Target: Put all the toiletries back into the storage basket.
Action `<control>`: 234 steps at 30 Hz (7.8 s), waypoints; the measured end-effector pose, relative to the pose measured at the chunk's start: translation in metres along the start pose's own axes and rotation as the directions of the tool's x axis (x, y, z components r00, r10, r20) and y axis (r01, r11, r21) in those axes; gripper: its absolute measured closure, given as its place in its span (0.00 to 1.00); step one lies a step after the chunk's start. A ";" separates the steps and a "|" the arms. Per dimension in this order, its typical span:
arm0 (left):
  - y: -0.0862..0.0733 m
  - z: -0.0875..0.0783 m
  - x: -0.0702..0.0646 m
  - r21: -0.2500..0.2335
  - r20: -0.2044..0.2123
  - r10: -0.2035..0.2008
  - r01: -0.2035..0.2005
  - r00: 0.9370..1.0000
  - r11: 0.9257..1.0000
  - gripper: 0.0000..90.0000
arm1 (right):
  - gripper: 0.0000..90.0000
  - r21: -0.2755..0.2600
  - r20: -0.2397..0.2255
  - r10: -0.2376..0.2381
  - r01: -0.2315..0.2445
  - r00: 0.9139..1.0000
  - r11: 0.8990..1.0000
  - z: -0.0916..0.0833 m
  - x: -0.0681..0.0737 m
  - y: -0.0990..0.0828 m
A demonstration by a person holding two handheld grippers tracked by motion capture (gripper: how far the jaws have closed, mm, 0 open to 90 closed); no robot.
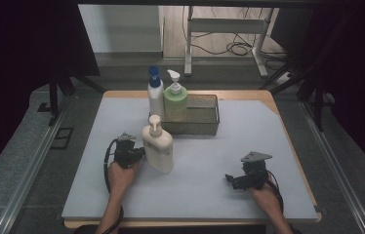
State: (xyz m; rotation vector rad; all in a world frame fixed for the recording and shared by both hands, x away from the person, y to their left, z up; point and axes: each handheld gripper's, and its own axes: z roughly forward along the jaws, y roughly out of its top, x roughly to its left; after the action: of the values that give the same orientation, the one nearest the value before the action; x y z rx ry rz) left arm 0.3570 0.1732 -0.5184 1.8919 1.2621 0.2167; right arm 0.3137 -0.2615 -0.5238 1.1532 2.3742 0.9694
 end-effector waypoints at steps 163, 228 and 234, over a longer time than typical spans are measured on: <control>-0.071 -0.038 -0.069 0.101 -0.112 0.243 -0.232 0.963 0.967 0.14 | 0.01 -0.153 -0.251 -0.191 0.156 0.949 0.976 -0.024 0.090 0.085; -0.071 -0.038 -0.069 0.101 -0.111 0.242 -0.232 0.964 0.967 0.14 | 0.44 -0.185 -0.155 -0.206 0.177 0.966 0.967 -0.032 0.094 0.140; -0.071 -0.038 -0.069 0.101 -0.111 0.243 -0.232 0.964 0.967 0.14 | 0.44 -0.191 -0.141 -0.188 0.160 0.972 0.969 -0.038 0.084 0.148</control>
State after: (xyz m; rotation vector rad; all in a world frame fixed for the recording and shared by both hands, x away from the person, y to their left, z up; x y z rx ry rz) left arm 0.2546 0.1473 -0.5243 2.1338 1.1369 0.4156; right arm 0.3243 -0.1470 -0.3931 0.8142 2.4018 1.2218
